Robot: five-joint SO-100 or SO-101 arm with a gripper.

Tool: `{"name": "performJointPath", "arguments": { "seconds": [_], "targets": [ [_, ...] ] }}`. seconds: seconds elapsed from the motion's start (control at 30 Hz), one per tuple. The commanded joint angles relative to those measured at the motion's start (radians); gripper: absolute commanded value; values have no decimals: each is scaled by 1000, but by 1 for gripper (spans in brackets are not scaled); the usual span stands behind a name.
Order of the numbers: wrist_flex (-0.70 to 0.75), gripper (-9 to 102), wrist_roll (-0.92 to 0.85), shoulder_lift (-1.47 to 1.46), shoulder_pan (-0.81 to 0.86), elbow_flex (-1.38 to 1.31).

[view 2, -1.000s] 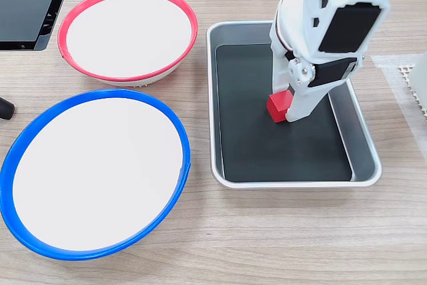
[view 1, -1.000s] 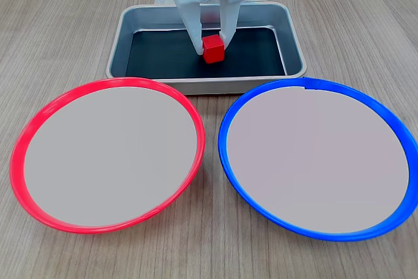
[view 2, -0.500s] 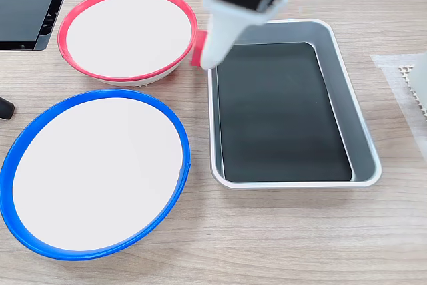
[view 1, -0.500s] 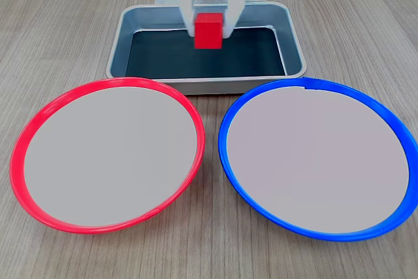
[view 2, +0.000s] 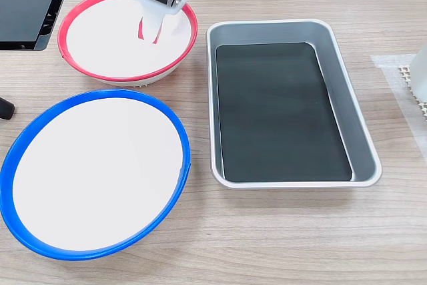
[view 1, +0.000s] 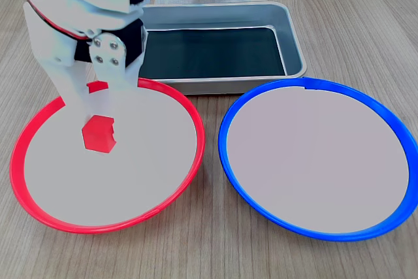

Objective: Move a red block from tray to red dish

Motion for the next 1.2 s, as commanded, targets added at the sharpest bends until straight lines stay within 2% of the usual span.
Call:
{"name": "performJointPath", "arguments": {
  "seconds": [0.0, 0.17, 0.27, 0.4, 0.47, 0.53, 0.57, 0.6, 0.67, 0.8, 0.93, 1.1, 1.17],
  "targets": [
    [-35, 10, -14, -11, 15, -41],
    [-67, 28, -29, -14, 15, -35],
    [-86, 30, 9, 25, 0, -23],
    [-97, 31, 166, 153, -44, 21],
    [-107, 26, 351, 288, -86, 71],
    [-107, 7, 497, 391, -112, 110],
    [-107, 1, 598, 476, -127, 149],
    [-109, 0, 666, 541, -138, 195],
    [-158, 0, 867, 739, -161, 382],
    [-391, -1, 1149, 1092, -216, 848],
    [-541, -1, 1424, 1471, -287, 1295],
    [-548, -1, 1743, 1940, -353, 1686],
    [-520, -1, 1805, 2057, -357, 1769]
  ]
}}
